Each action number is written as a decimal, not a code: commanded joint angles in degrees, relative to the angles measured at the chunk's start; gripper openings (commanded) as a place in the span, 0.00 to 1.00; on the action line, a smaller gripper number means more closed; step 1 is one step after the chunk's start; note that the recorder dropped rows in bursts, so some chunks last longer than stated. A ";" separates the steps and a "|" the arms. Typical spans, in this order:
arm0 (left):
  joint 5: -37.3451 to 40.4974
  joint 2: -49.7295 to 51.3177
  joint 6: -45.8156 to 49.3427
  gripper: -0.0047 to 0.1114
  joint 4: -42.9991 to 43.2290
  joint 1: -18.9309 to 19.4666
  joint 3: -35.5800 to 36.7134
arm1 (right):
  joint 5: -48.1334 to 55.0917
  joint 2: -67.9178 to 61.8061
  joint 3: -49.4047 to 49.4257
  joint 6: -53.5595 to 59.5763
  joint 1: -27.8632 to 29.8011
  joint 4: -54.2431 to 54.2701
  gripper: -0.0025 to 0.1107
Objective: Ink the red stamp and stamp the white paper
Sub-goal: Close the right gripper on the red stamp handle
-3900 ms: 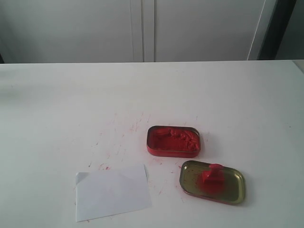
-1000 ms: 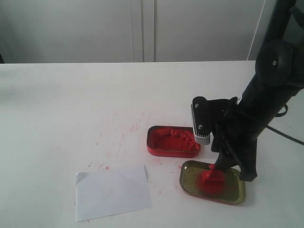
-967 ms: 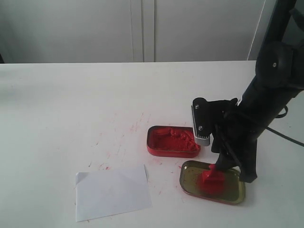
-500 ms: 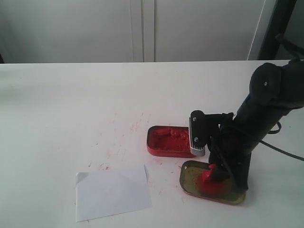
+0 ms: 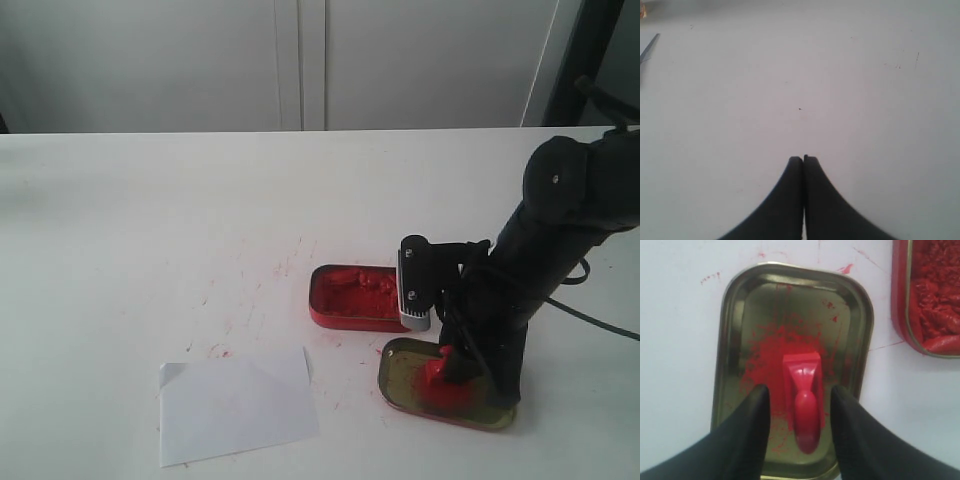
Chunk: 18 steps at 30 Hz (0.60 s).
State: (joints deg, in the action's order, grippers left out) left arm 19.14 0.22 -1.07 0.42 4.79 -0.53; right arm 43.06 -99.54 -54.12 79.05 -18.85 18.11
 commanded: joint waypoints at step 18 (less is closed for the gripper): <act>0.36 -0.22 -0.08 0.04 0.02 0.23 0.53 | 0.05 -0.02 0.29 0.62 -0.04 1.57 0.36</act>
State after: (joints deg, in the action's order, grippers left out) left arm 19.14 0.22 -1.07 0.42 4.79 -0.53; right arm 43.06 -99.54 -54.12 79.05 -18.85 19.20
